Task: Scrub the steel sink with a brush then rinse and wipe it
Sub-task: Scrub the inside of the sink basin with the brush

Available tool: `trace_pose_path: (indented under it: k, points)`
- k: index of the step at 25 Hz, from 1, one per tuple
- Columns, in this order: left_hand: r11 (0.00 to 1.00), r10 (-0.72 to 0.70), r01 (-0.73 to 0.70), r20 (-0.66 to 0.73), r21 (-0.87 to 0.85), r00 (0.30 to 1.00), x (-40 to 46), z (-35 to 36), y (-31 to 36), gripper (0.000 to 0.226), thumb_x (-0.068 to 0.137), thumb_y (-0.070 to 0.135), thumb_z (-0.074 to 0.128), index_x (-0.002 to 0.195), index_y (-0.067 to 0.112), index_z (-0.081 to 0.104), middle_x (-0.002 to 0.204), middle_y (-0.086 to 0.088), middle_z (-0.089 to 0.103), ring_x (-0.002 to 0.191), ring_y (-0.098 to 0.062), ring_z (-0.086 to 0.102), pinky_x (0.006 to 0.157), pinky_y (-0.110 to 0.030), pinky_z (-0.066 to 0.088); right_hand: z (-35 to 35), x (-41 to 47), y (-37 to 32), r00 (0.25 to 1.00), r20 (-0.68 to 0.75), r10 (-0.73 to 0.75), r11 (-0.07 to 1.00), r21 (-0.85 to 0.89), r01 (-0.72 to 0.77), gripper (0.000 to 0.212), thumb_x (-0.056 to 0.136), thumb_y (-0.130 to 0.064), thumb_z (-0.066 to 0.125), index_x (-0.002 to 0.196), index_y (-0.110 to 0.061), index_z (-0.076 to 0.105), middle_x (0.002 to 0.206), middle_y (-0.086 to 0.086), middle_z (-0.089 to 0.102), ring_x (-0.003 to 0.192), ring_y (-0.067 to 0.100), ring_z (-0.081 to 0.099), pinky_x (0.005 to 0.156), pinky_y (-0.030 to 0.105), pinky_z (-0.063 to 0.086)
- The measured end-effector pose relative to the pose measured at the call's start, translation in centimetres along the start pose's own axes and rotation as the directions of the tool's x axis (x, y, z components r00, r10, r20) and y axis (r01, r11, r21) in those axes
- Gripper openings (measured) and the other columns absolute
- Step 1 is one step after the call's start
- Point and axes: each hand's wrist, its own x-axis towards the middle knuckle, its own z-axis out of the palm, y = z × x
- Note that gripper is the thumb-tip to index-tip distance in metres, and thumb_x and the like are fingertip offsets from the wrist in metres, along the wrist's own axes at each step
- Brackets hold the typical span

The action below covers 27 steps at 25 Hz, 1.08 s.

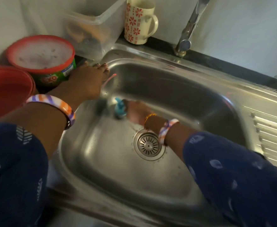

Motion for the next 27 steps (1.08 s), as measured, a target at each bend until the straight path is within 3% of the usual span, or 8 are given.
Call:
trace_pose_path:
  k: [2,5,7,9,12,17,21,27]
  points:
    - [1.0,0.002,-0.003,0.019,0.027,1.0,0.2,0.2,-0.3,0.075,0.092,0.019,0.055,0.152,0.016,0.01,0.159,-0.004,0.007,0.145,-0.024,0.018,0.117,-0.04,0.012,-21.7,-9.8,-7.8,0.993,0.115,0.015,0.922,0.383,-0.058,0.033,0.092,-0.018,0.047,0.123,-0.011,0.056,0.118,0.012,0.064,0.104,0.035,0.061,0.088,0.032,0.046]
    - [1.0,0.006,-0.005,0.03,-0.021,1.0,-0.1,0.0,-0.2,0.075,0.094,0.018,0.054,0.152,0.015,0.007,0.16,-0.002,0.004,0.144,-0.026,0.017,0.118,-0.037,0.01,-14.1,-12.0,-9.0,0.99,-0.031,-0.138,0.957,0.254,0.141,0.035,0.093,-0.019,0.046,0.125,-0.013,0.057,0.117,0.01,0.067,0.106,0.026,0.064,0.088,0.032,0.05]
    - [1.0,0.003,-0.003,-0.001,-0.002,1.0,-0.2,-0.1,-0.1,0.074,0.094,0.019,0.053,0.152,0.015,0.006,0.16,-0.002,0.003,0.145,-0.026,0.016,0.118,-0.037,0.01,-11.4,-13.0,-10.7,0.939,0.109,-0.326,0.94,0.141,0.31,0.036,0.096,-0.03,0.043,0.128,-0.019,0.055,0.111,0.008,0.068,0.098,0.027,0.066,0.075,0.026,0.05]
    - [1.0,0.011,-0.01,-0.015,0.013,1.0,-0.2,0.1,-0.3,0.071,0.095,0.019,0.052,0.151,0.012,0.009,0.159,-0.004,0.006,0.145,-0.026,0.017,0.117,-0.039,0.012,-13.0,-10.7,-9.8,0.954,0.095,-0.285,0.959,0.035,0.283,0.038,0.096,-0.031,0.04,0.132,-0.024,0.05,0.113,0.01,0.066,0.101,0.03,0.064,0.078,0.031,0.05]
    - [0.999,0.015,-0.017,-0.073,-0.03,0.997,-0.4,1.0,-0.4,0.062,0.094,0.011,0.048,0.149,0.007,0.018,0.157,-0.009,0.016,0.143,-0.026,0.024,0.115,-0.043,0.021,-15.3,-7.5,-6.4,0.988,0.086,0.131,0.989,0.059,-0.137,0.042,0.095,-0.022,0.039,0.137,-0.02,0.043,0.119,0.015,0.063,0.107,0.035,0.061,0.084,0.036,0.049]
    - [0.998,-0.046,0.041,-0.113,-0.048,0.993,-0.9,2.3,-1.0,0.054,0.093,0.007,0.045,0.145,0.005,0.029,0.156,-0.009,0.021,0.142,-0.025,0.026,0.109,-0.044,0.036,-13.8,-16.4,-13.4,0.855,0.342,-0.39,0.914,0.253,0.316,0.041,0.099,-0.018,0.038,0.138,-0.01,0.042,0.107,0.024,0.062,0.095,0.038,0.061,0.074,0.039,0.047]
    - [0.999,-0.033,0.033,-0.117,-0.004,0.993,-0.6,2.5,-1.0,0.055,0.091,0.01,0.048,0.143,0.002,0.031,0.152,-0.013,0.027,0.139,-0.029,0.031,0.107,-0.045,0.036,-15.6,-8.4,-7.4,0.997,0.078,-0.006,0.994,-0.107,0.014,0.041,0.098,-0.029,0.035,0.138,-0.021,0.043,0.116,0.012,0.064,0.105,0.033,0.063,0.077,0.034,0.049]
    - [0.998,-0.043,0.035,-0.136,-0.059,0.99,-0.5,2.8,-1.2,0.047,0.089,0.004,0.046,0.136,0.0,0.041,0.145,-0.017,0.037,0.132,-0.034,0.039,0.098,-0.047,0.041,-17.3,-18.7,3.8,0.835,0.462,0.299,0.907,-0.41,-0.098,0.033,0.095,-0.03,0.042,0.115,-0.012,0.061,0.116,0.009,0.065,0.11,0.029,0.062,0.091,0.035,0.049]
